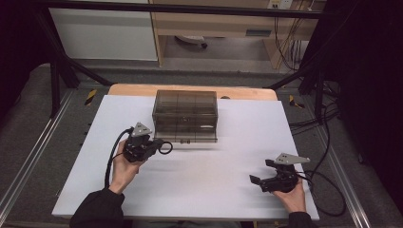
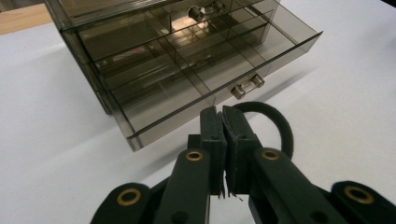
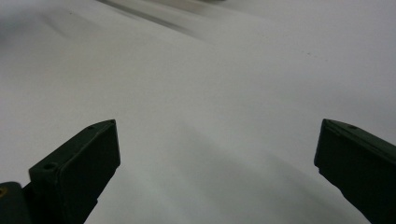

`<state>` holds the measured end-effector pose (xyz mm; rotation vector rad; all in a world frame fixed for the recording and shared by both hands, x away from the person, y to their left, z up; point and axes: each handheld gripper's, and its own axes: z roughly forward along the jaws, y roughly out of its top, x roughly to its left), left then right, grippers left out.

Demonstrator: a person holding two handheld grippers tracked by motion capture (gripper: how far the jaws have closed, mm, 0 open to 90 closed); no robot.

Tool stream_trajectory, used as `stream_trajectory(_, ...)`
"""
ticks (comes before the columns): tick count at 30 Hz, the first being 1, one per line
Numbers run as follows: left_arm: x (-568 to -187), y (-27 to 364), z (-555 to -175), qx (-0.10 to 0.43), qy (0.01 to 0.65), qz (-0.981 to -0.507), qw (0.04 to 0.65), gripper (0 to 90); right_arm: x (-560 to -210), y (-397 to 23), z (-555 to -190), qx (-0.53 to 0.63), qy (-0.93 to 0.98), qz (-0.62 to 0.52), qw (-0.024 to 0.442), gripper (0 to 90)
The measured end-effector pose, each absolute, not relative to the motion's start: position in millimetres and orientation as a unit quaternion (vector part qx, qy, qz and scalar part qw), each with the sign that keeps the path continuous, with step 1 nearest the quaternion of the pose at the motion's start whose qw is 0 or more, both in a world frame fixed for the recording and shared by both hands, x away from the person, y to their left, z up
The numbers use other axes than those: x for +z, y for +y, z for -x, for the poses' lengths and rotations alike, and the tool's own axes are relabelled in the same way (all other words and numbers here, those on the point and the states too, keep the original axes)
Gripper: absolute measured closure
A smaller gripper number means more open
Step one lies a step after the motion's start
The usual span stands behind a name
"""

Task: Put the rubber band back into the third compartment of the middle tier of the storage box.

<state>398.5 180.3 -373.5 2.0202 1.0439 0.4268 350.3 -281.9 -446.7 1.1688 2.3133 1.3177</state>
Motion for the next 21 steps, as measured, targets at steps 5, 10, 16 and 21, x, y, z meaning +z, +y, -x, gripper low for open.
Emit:
stream_trajectory(5, -371.9, 174.2, -402.1, 0.168, 0.411, -0.8, 0.403, 87.5, -446.8, -281.9, -350.4, 0.45, 0.791, -0.398, 0.116, 1.0)
stream_trajectory(10, -370.3, 168.4, -404.7, 0.168, 0.41, -0.8, 0.404, 87.5, -446.8, -281.9, -350.4, 0.45, 0.791, -0.399, 0.117, 1.0)
stream_trajectory(16, -367.1, 161.6, -408.0, 0.168, 0.406, -0.801, 0.406, 87.5, -446.8, -281.8, -350.3, 0.45, 0.791, -0.399, 0.116, 1.0)
stream_trajectory(21, -364.7, 156.5, -410.7, 0.169, 0.404, -0.801, 0.407, 87.5, -446.8, -281.8, -350.3, 0.45, 0.791, -0.399, 0.116, 1.0)
